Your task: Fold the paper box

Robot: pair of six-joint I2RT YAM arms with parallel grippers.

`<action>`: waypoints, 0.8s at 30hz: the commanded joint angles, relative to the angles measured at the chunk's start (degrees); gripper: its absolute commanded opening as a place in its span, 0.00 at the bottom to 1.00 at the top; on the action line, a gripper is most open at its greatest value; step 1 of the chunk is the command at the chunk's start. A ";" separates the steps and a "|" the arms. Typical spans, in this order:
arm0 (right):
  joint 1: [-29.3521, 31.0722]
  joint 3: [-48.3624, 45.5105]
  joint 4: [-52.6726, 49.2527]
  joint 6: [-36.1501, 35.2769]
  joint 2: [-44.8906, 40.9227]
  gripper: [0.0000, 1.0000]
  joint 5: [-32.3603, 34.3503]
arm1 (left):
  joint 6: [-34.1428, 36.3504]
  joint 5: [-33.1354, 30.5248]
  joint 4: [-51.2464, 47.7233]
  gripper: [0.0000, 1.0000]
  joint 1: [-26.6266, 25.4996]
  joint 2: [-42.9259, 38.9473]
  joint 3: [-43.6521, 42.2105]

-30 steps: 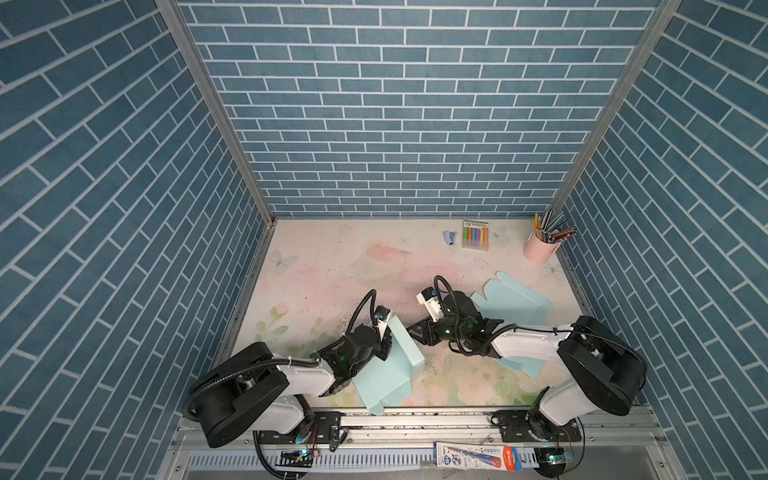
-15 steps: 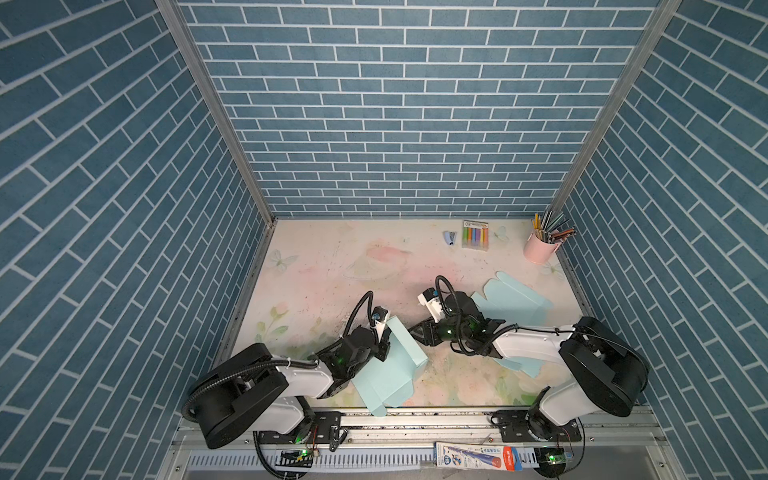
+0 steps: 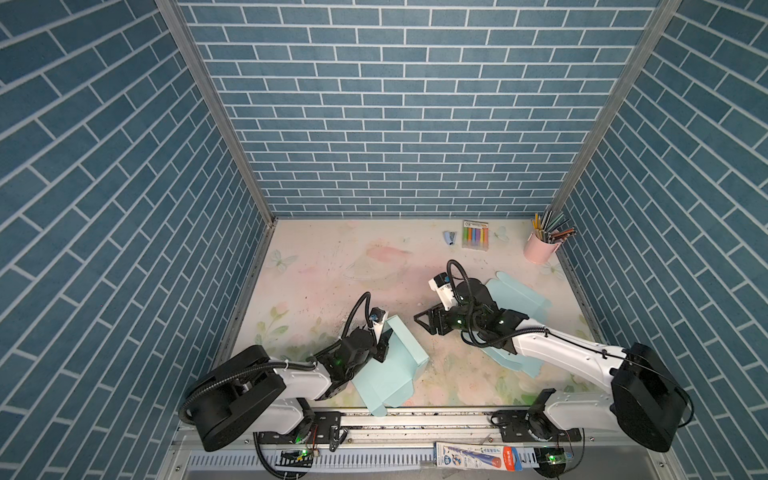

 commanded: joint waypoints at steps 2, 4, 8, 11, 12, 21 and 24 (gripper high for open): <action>5.81 6.95 -12.22 -6.35 1.48 0.72 6.74 | -4.13 -2.10 -7.26 0.41 -0.96 -4.38 0.36; 8.20 9.22 -15.21 -7.39 3.54 0.74 9.97 | -7.19 -2.80 -13.20 0.43 -0.90 -7.22 0.90; 10.83 12.23 -18.74 -8.58 6.43 0.77 13.60 | -12.53 -2.16 -27.12 0.51 -1.16 -14.93 2.32; 12.09 14.82 -21.19 -9.34 8.86 0.79 15.27 | -16.79 0.10 -34.05 0.61 -1.50 -21.68 1.68; 12.24 15.63 -22.19 -9.50 9.87 0.79 16.14 | -18.25 0.87 -35.97 0.64 -1.53 -23.84 1.47; 12.25 16.65 -23.44 -9.17 13.00 0.69 18.99 | -20.57 -0.79 -50.22 0.69 -1.67 -35.48 6.40; 11.49 15.65 -22.31 -8.90 12.68 0.63 18.00 | -21.43 -3.01 -53.58 0.70 -1.68 -35.33 8.91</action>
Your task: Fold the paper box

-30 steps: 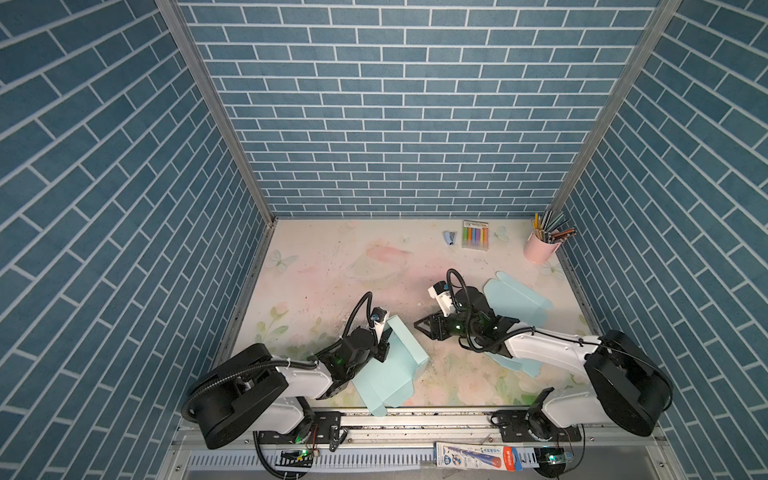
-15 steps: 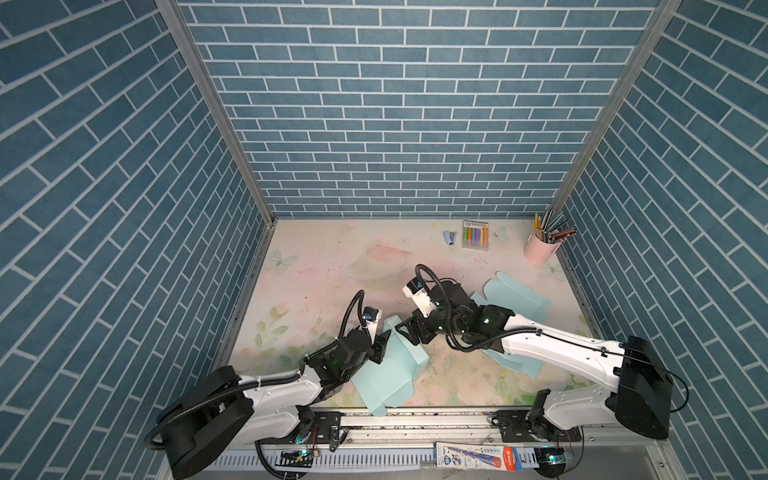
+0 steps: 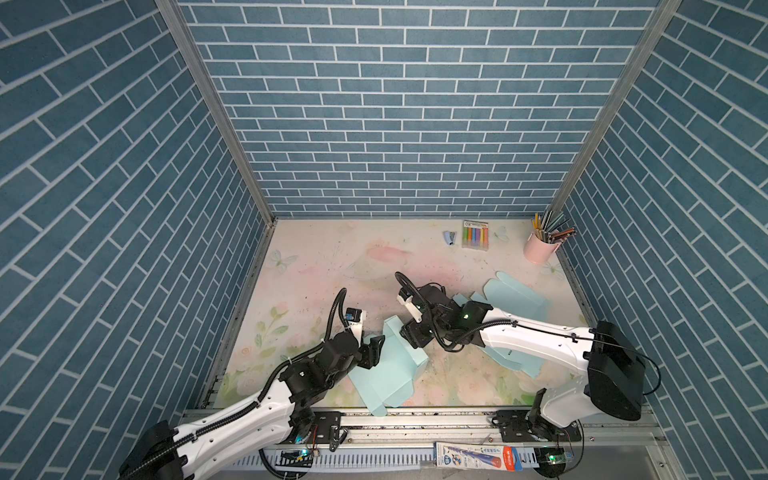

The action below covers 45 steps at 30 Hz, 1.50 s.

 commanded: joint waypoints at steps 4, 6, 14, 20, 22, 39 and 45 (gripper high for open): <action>-1.18 -1.54 0.19 -0.07 -2.14 0.64 -0.47 | -3.11 -5.01 -9.82 0.70 -0.31 0.30 4.96; -1.18 -1.38 0.22 0.02 -3.64 0.68 -0.82 | -3.73 -6.15 -11.12 0.70 -0.30 -0.02 5.39; 0.36 -0.33 2.01 0.32 -5.08 0.84 -5.67 | -6.95 -9.22 -13.96 0.72 4.21 -6.68 3.86; 1.87 0.96 0.74 0.37 -0.83 0.88 -4.66 | -5.59 -0.16 -10.28 0.76 12.67 -9.49 2.25; 2.13 1.42 -0.23 0.30 0.52 0.88 -3.49 | -5.13 0.00 -10.00 0.77 13.04 -9.29 2.56; 1.32 1.16 0.18 0.37 -0.39 0.73 -2.88 | 1.62 9.29 7.98 0.74 13.26 6.89 -1.20; 1.02 1.39 -0.36 -0.24 2.45 0.65 -1.88 | 3.62 8.80 13.28 0.61 14.05 5.99 -3.07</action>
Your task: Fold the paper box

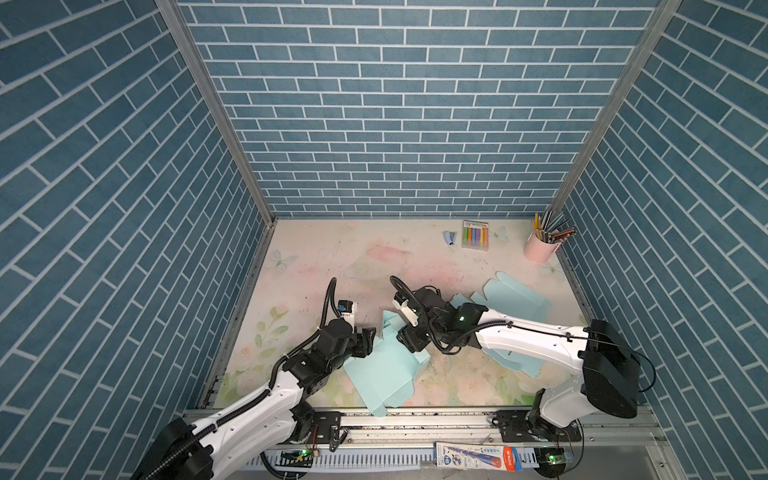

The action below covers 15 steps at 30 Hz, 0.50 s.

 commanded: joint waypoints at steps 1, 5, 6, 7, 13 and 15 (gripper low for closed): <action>-0.30 0.82 0.11 -0.39 1.36 0.64 -0.63 | 2.20 0.49 7.42 0.59 1.96 -1.00 -2.22; -0.30 0.97 0.85 -1.16 2.23 0.61 -1.68 | 2.62 6.44 14.70 0.57 7.20 3.33 -3.88; -0.30 0.77 1.07 -1.44 2.30 0.60 -1.75 | 3.01 7.38 16.41 0.57 7.56 5.47 -3.66; -0.30 0.59 1.21 -1.77 2.43 0.58 -1.53 | 3.67 8.00 17.36 0.57 7.59 7.96 -2.89; -0.30 -0.33 1.94 -4.96 2.78 0.53 -0.33 | 7.20 14.07 21.20 0.57 7.58 18.27 0.33; -0.30 -0.26 1.78 -6.45 2.92 0.50 0.82 | 7.30 15.99 22.40 0.57 7.46 19.06 0.04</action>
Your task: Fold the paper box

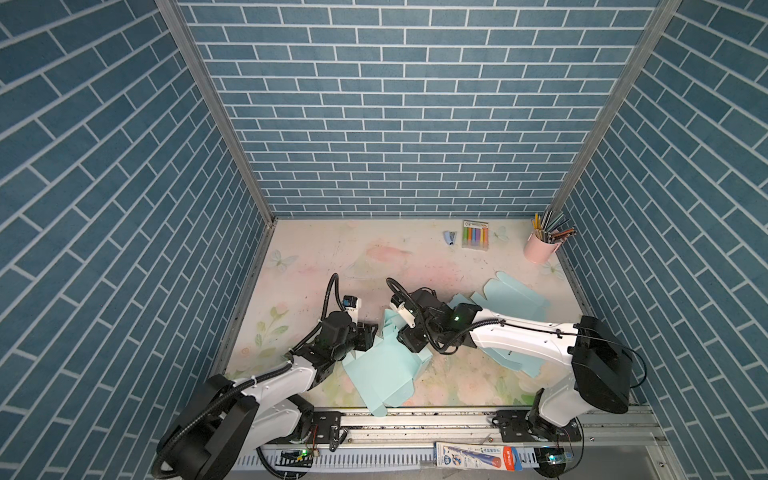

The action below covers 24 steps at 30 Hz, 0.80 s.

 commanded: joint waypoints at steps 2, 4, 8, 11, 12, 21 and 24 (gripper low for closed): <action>-0.21 -0.26 0.07 -5.21 0.73 0.46 2.40 | 1.81 5.96 5.76 0.57 -0.10 0.37 0.36; -0.12 -0.21 0.09 -6.85 0.93 0.44 2.35 | 2.11 6.62 5.86 0.57 -0.91 -0.39 -0.42; -0.12 -0.22 0.76 -8.72 1.32 0.41 2.18 | 3.38 6.99 4.94 0.58 -2.22 -1.34 -1.15; -0.12 -0.52 1.58 -9.72 1.34 0.40 1.74 | 3.70 7.03 5.32 0.59 -2.55 -0.42 -1.04; -0.12 -0.59 1.81 -10.07 1.28 0.40 1.56 | 3.88 7.19 5.83 0.59 -2.73 0.26 -0.85; 0.05 -2.45 3.24 -11.22 -0.15 0.38 1.20 | 5.62 4.61 9.96 0.61 -4.10 7.98 1.11; 0.05 -3.03 3.16 -11.75 -0.21 0.38 1.56 | 6.18 5.23 11.46 0.63 -4.41 7.41 0.99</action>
